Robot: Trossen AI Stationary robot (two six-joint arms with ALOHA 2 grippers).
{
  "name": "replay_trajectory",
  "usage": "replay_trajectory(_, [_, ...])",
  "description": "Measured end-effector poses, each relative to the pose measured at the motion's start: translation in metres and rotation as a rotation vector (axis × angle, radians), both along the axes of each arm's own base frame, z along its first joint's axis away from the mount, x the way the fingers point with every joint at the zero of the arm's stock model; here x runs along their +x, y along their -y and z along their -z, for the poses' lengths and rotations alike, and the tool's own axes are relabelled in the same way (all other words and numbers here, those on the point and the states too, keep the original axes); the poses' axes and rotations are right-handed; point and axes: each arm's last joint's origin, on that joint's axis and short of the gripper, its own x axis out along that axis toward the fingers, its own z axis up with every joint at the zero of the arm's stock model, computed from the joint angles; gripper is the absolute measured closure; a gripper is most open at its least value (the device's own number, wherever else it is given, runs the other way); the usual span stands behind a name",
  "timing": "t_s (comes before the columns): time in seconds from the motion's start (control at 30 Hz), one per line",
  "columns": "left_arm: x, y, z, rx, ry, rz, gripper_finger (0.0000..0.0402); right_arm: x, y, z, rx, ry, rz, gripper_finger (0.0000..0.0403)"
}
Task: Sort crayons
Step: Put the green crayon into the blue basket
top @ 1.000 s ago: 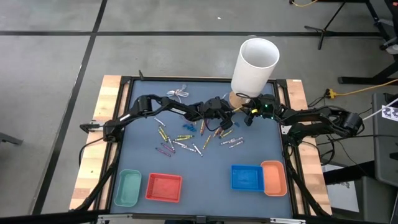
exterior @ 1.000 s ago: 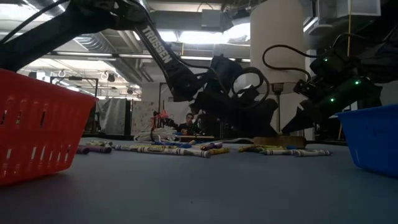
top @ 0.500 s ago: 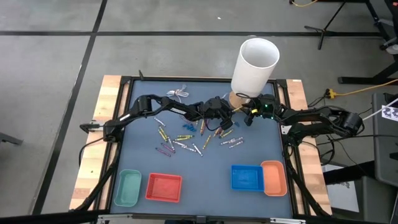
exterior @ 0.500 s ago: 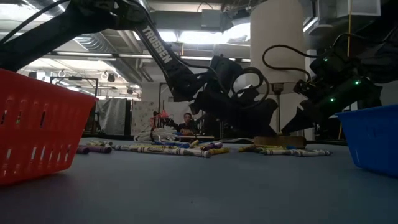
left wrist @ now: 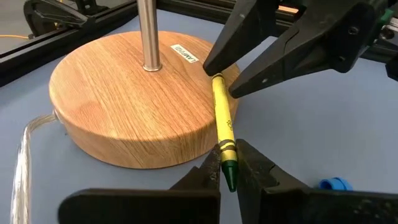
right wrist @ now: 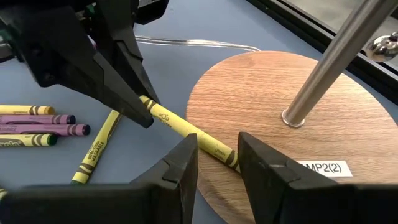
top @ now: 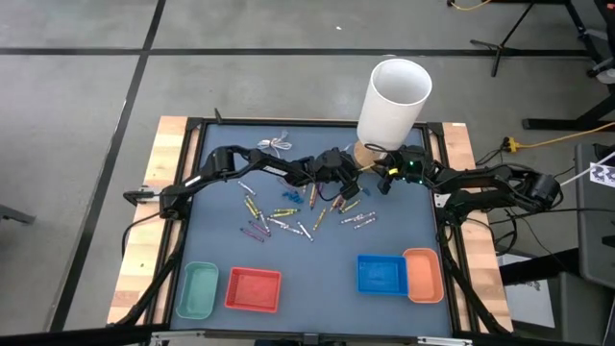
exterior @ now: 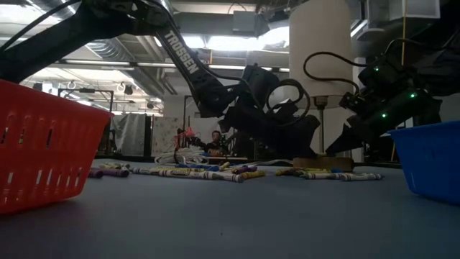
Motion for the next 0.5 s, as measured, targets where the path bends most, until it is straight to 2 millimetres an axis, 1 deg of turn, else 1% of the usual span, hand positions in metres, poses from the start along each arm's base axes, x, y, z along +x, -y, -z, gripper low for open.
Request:
replay_trajectory(0.23, [0.0, 0.0002, 0.0, 0.0, 0.0, 0.0, 0.0395, -0.0003, -0.0003, -0.001, -0.002, 0.004, -0.001, 0.0286])
replay_trajectory(0.5, [0.0005, 0.0019, 0.0002, -0.006, 0.0, 0.021, 0.0395, -0.0037, -0.0053, -0.0093, 0.016, 0.038, -0.05, 0.0286])
